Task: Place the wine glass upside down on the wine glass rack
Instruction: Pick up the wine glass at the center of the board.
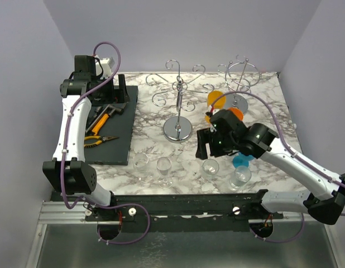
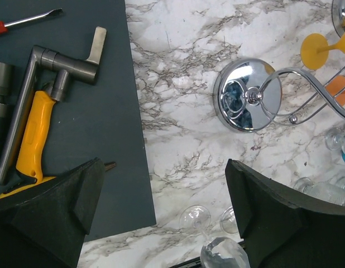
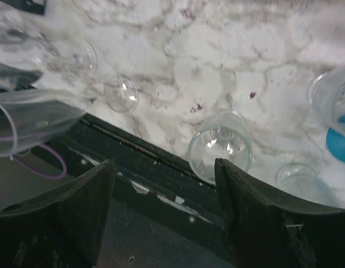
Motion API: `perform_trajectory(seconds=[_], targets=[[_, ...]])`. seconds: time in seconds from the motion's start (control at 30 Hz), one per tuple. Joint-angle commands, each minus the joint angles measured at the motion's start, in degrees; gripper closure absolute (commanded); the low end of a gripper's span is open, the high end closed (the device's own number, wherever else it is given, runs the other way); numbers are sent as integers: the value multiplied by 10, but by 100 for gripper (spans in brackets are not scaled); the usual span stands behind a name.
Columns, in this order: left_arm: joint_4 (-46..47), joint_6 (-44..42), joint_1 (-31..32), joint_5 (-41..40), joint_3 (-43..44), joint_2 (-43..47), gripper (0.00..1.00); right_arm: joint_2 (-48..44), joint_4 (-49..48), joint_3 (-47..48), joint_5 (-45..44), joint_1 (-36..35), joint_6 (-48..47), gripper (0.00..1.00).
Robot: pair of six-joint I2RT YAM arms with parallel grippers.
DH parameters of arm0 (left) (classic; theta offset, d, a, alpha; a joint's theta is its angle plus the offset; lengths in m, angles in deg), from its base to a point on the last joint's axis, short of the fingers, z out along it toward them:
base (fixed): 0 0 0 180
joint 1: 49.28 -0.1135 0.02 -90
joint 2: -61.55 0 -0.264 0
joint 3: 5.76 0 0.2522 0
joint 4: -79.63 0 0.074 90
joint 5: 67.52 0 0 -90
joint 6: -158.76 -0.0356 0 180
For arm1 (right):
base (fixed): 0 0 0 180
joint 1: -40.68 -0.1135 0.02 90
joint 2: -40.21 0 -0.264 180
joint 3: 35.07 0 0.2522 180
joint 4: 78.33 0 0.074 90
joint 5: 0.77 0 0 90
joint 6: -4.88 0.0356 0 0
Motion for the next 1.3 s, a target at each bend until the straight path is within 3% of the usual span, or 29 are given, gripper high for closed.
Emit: perform_trajectory(seconds=[0.0, 0.43, 1.03, 1.17, 1.27], targets=[[-16, -8, -3, -25, 11, 23, 1, -8, 34, -54, -1, -28, 65, 23], [-28, -16, -3, -27, 14, 21, 1, 29, -25, -140, -34, -46, 132, 30], [-39, -24, -3, -44, 33, 11, 1, 135, -77, -160, -106, -65, 206, 36], [-40, -38, -3, -44, 33, 7, 1, 153, -82, -158, -119, -78, 218, 49], [-42, -38, -3, -41, 34, 7, 1, 151, -82, -155, -126, -83, 223, 77]])
